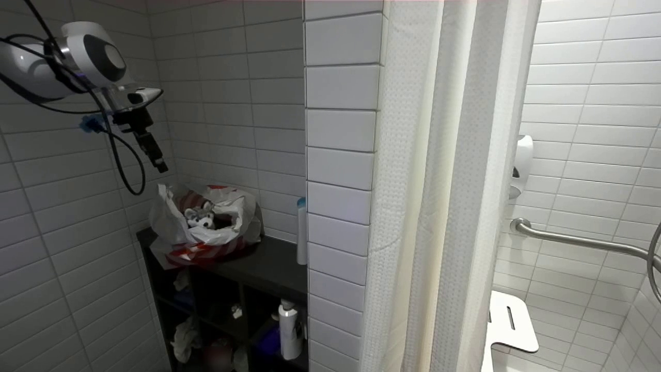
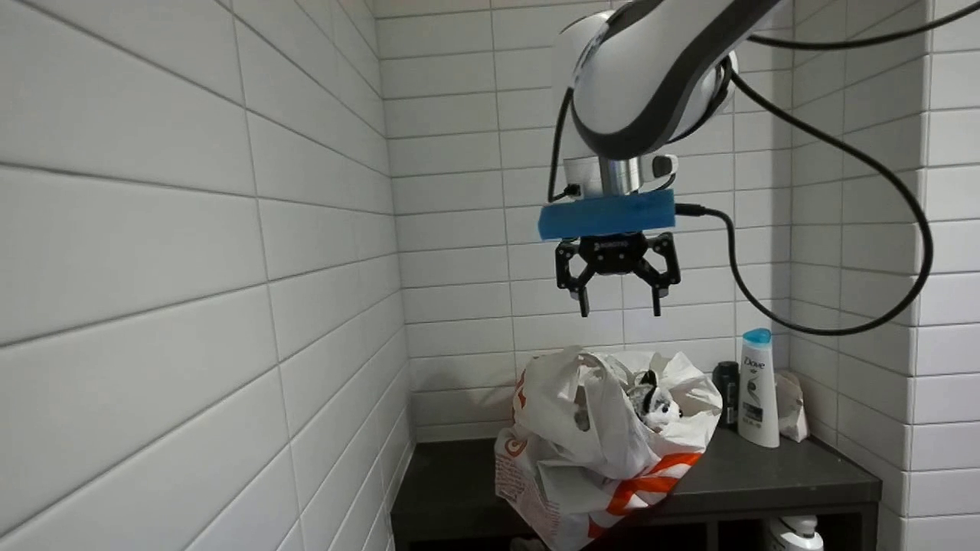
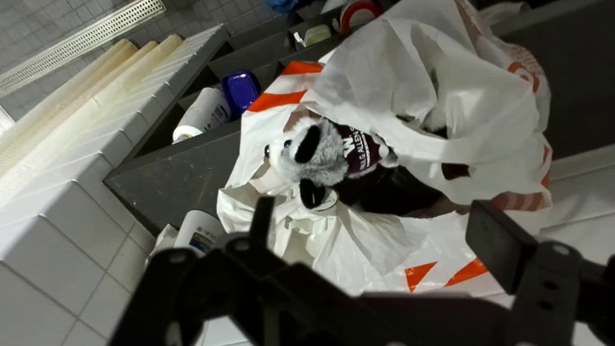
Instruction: Remove the doll from the plastic bag
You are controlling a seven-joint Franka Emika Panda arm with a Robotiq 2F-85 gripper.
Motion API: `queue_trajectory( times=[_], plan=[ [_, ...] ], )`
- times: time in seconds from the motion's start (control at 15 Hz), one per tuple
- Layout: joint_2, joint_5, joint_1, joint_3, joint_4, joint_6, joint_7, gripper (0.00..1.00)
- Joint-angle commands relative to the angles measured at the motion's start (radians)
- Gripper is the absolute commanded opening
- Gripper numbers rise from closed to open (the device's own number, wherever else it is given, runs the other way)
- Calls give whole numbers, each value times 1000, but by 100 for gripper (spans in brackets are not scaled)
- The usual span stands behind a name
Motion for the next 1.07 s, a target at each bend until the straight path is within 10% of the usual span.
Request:
queue_trajectory(
  times=[0.0, 0.4, 1.0],
  plan=[
    [39, -129, 26, -10, 58, -26, 253, 100],
    [89, -151, 24, -58, 103, -120, 528, 100],
    [120, 287, -1, -139, 59, 30, 424, 100]
  ],
)
